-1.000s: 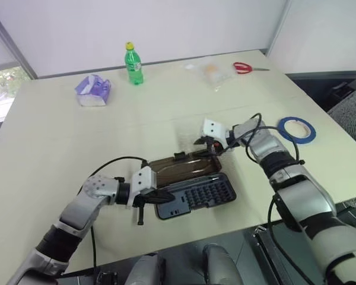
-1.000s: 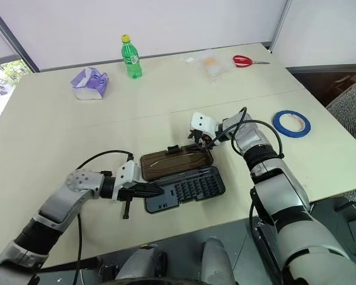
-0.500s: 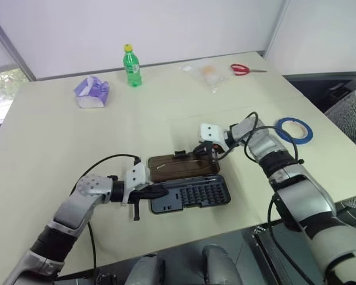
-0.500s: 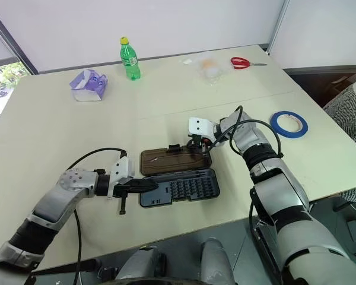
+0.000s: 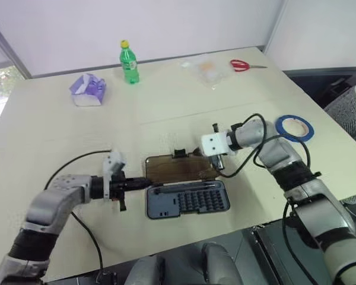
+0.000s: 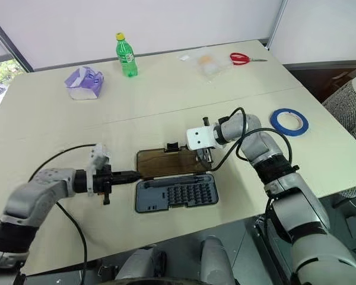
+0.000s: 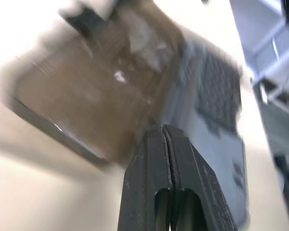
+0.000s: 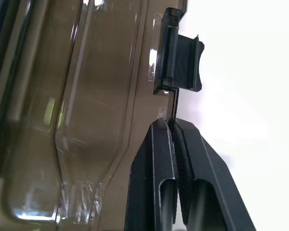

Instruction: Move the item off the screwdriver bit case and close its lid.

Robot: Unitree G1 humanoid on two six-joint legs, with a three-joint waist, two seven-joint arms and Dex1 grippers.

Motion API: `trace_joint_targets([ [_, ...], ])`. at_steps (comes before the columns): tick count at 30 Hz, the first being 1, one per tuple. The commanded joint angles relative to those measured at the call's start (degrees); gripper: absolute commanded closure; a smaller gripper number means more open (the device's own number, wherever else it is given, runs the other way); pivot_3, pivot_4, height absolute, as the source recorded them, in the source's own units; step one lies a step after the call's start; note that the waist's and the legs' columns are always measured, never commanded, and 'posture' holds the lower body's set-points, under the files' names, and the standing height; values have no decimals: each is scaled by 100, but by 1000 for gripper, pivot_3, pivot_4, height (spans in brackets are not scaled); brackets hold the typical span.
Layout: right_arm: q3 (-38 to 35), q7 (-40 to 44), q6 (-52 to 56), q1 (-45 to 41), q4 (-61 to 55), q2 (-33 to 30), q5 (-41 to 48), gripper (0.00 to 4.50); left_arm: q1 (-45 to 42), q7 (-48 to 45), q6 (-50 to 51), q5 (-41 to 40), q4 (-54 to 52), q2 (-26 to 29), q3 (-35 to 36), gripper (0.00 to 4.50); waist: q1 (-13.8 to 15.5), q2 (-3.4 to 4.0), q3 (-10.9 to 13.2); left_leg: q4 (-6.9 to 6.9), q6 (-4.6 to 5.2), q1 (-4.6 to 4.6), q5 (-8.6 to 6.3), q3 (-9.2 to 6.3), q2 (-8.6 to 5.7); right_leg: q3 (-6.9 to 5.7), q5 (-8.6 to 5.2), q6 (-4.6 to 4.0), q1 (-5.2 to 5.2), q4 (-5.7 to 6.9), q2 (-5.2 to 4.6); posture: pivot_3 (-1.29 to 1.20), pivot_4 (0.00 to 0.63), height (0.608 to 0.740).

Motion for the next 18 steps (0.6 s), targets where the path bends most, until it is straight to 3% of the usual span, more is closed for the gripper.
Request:
trace_joint_targets([
  [1,-132,-132,145,96,-708,-82,69,4480,-382,362,430,-549,126,-198,537,4500,13,-1,0,1,0,-1,0,1,-1,0,0,0,1,-3,0,0,150,740],
  [6,-181,-562,66,161,-1041,-179,-143,4480,-1029,903,663,-787,769,-527,999,4500,28,-5,3,7,-1,-1,0,1,-4,0,0,0,3,-4,0,0,150,740],
  [10,-210,-758,121,237,-1298,-245,-201,4480,-1467,1365,316,-470,1489,-755,1134,4500,31,-7,4,10,-2,-2,1,1,-7,-1,0,0,3,-4,-1,0,150,740],
  [18,-241,-860,414,387,-1781,-383,-153,4480,-1483,946,-812,744,2043,-798,132,4500,29,-7,4,9,-2,-5,1,3,-9,-1,1,0,2,-8,-1,0,150,740],
])
